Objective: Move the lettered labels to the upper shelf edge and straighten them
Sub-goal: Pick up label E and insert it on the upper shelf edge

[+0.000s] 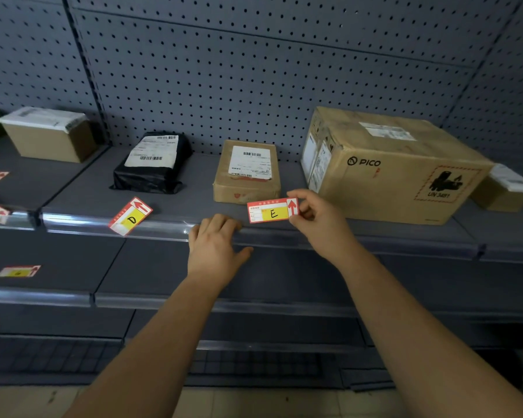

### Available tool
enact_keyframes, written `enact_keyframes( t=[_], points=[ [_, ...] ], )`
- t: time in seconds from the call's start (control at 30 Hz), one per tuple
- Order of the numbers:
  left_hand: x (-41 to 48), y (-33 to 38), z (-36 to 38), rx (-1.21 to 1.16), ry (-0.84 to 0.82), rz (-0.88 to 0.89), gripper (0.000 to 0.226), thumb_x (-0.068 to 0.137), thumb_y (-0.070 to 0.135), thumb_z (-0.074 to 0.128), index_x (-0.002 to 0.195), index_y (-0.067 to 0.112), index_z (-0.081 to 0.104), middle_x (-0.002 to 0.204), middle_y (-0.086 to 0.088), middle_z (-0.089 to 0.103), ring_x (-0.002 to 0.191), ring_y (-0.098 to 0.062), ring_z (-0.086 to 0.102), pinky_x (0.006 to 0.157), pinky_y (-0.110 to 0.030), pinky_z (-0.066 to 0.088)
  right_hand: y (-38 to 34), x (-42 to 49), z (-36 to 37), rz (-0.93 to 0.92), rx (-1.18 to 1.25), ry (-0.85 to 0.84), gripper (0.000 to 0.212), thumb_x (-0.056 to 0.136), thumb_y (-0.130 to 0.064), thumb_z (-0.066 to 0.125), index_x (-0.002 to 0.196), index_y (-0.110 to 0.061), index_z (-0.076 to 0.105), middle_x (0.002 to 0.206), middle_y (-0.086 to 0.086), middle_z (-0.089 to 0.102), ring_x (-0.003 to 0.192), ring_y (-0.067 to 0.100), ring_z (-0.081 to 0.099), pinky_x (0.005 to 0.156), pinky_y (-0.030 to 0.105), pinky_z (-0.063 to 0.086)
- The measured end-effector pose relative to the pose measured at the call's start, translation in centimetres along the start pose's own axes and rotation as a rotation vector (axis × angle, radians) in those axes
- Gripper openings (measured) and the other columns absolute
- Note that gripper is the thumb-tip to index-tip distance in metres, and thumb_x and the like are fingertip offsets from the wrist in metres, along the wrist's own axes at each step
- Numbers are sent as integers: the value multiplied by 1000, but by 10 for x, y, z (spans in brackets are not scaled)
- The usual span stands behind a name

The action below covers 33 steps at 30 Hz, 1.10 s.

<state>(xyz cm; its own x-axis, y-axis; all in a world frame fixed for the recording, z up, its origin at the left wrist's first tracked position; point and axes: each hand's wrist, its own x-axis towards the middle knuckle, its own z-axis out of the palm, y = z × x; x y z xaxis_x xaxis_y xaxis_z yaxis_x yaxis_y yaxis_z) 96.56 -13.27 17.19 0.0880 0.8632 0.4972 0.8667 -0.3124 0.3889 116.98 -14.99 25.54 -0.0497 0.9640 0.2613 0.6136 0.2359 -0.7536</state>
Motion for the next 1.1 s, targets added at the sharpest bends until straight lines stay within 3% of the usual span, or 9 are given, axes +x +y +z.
enact_keyframes(
  t=[0.33,0.53,0.77,0.9,1.1],
  points=[
    [0,13,20,134,136,-84,41,62,40,81,90,22,58,95,-1,53,90,-25,49,87,-44,36,8,18,-2,-42,-6,-69,40,91,-9,63,124,-32,57,86,-10,58,82,4,58,72,15,44],
    [-4,13,24,162,168,-36,37,65,38,80,90,20,59,94,-2,55,90,-26,51,86,-44,36,13,22,-2,-63,-31,-104,40,92,-10,61,126,-32,57,85,-13,56,76,1,55,69,15,42],
    [-1,9,11,126,84,10,33,69,46,74,88,21,62,90,2,59,88,-22,54,87,-40,35,13,15,4,-146,-180,-123,40,93,-10,58,128,-28,56,90,-20,53,83,-1,53,76,15,41],
    [-5,6,1,60,18,22,34,72,52,69,87,21,62,89,4,59,86,-19,53,84,-38,39,9,14,15,-215,-258,-108,42,92,-5,54,128,-27,56,111,-8,58,101,6,55,89,25,46],
    [-7,-4,-7,-77,-64,30,35,72,49,69,92,20,64,94,2,58,90,-20,50,84,-35,39,6,14,32,-277,-418,-119,46,90,0,50,129,-23,57,119,1,58,105,17,55,81,26,42]
  ],
)
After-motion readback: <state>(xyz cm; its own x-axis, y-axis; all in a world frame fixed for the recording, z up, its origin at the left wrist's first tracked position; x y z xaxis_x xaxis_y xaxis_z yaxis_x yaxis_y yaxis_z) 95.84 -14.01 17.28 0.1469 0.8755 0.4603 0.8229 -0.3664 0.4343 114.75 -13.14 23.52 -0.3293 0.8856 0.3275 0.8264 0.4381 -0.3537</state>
